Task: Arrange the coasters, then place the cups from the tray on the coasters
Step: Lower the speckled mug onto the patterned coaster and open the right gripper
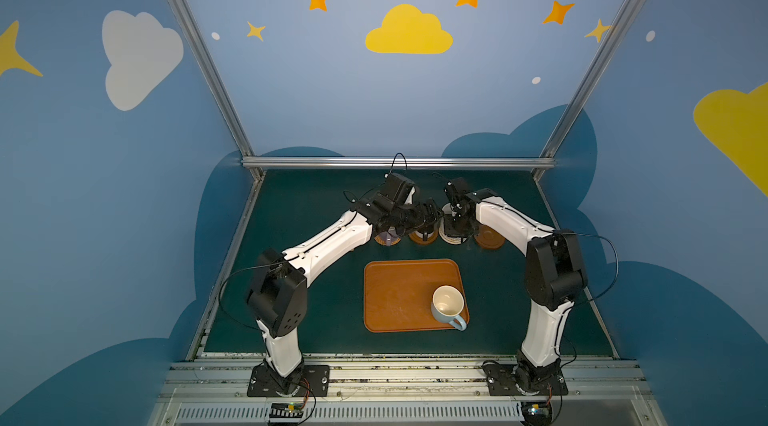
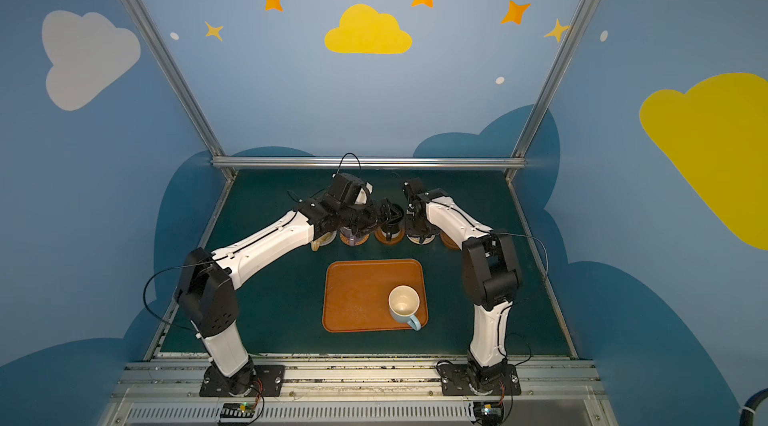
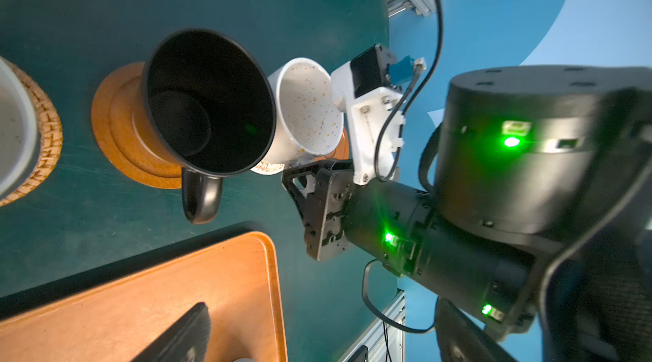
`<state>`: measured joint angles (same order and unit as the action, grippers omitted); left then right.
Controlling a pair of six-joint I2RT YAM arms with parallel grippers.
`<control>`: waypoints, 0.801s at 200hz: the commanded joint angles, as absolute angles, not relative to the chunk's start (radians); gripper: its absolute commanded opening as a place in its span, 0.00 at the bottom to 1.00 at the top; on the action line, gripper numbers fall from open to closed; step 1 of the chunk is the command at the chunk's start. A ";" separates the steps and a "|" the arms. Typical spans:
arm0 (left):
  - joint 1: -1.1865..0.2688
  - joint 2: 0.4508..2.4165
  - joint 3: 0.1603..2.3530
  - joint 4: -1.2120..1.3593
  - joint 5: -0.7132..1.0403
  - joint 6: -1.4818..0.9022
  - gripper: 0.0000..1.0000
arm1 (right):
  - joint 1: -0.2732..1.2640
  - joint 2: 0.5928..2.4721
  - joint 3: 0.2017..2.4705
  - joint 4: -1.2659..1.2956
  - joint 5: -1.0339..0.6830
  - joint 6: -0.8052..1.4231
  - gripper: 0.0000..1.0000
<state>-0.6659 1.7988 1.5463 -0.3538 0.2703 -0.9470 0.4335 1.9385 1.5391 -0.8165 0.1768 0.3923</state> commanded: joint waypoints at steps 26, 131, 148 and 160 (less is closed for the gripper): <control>-0.663 1.785 1.541 -0.343 0.276 -0.942 0.98 | 0.432 1.893 1.548 -0.789 0.201 0.412 0.00; -0.664 1.768 1.516 -0.334 0.265 -0.944 0.98 | 0.437 1.878 1.456 -0.783 0.202 0.437 0.00; -0.662 1.766 1.514 -0.333 0.268 -0.943 0.98 | 0.435 1.875 1.456 -0.793 0.204 0.436 0.00; -0.663 1.765 1.511 -0.332 0.268 -0.945 0.98 | 0.434 1.875 1.464 -0.806 0.207 0.434 0.04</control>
<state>-0.6655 1.7954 1.5215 -0.3431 0.2691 -0.9478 0.4355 1.9106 1.4673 -0.7650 0.1802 0.4232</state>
